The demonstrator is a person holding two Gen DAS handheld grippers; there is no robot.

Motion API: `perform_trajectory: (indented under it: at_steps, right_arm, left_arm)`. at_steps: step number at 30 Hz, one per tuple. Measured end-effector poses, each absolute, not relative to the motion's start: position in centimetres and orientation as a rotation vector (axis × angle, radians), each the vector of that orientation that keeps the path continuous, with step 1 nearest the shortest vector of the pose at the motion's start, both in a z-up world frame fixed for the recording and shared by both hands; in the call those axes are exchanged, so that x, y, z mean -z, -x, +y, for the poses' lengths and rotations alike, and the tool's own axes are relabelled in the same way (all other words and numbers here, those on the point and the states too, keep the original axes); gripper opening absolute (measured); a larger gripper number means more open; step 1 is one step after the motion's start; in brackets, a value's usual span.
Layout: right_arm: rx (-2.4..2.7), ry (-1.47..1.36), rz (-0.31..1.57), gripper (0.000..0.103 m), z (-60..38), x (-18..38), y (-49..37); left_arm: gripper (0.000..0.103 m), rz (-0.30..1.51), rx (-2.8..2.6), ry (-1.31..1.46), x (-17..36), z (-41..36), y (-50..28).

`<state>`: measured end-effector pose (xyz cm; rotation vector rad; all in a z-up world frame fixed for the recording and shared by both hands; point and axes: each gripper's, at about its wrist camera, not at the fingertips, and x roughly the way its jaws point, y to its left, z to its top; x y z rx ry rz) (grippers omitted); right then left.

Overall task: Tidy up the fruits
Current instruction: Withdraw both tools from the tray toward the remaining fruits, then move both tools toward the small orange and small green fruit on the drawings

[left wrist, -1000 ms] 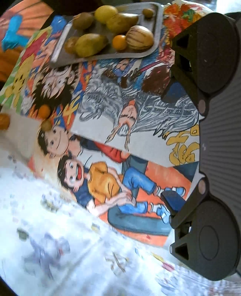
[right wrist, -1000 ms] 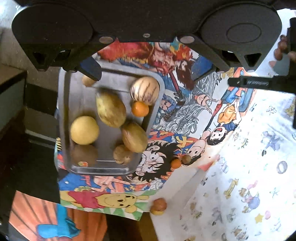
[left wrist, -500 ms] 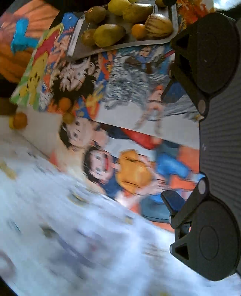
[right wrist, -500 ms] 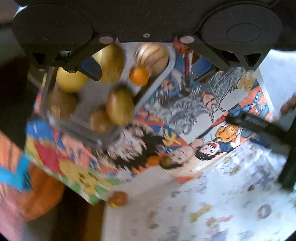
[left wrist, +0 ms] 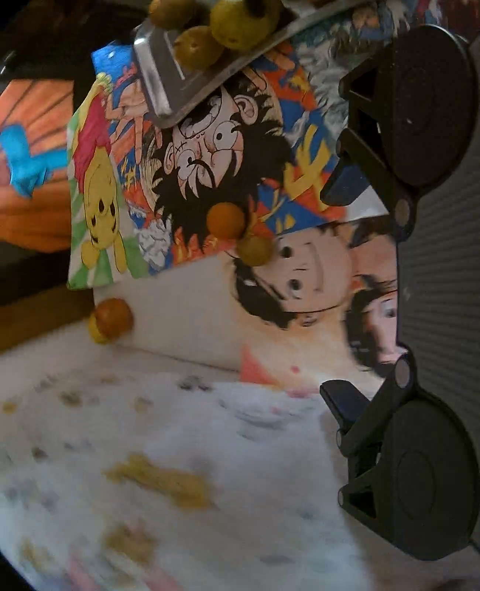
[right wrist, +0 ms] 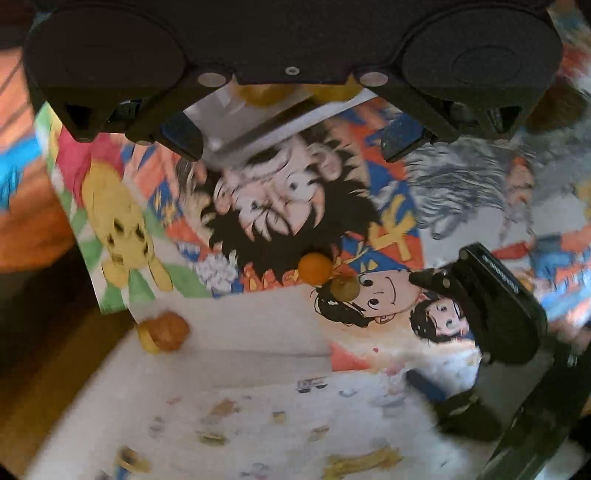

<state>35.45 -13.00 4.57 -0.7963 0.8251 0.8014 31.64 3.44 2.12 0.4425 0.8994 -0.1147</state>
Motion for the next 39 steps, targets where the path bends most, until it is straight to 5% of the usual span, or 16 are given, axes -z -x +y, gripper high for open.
perform_trajectory:
  at_steps: [7,18,25,32,39]
  right_arm:
    - [-1.055,1.073,0.626,0.101,-10.7,-2.7,-36.8]
    - [-1.190,1.198,0.599,0.097,-6.7,-1.0,-39.2]
    - [-1.263,1.254,0.578,0.077,-5.4,-0.4,-40.1]
    - [-1.313,1.265,0.574,0.057,-4.7,-0.3,-40.7]
    - [-1.315,1.247,0.579,0.049,-4.1,0.2,-41.2]
  left_arm:
    - [0.101,0.814,0.241,-0.556,-1.6,3.2,-34.1]
    - [0.095,0.807,0.350,-0.638,-0.4,2.1,-36.1]
    - [0.089,0.824,0.371,-0.610,-0.1,2.2,-36.9]
    - [0.070,0.865,0.416,-0.547,0.1,2.7,-37.5]
    - [0.057,0.898,0.439,-0.509,0.4,2.9,-38.0]
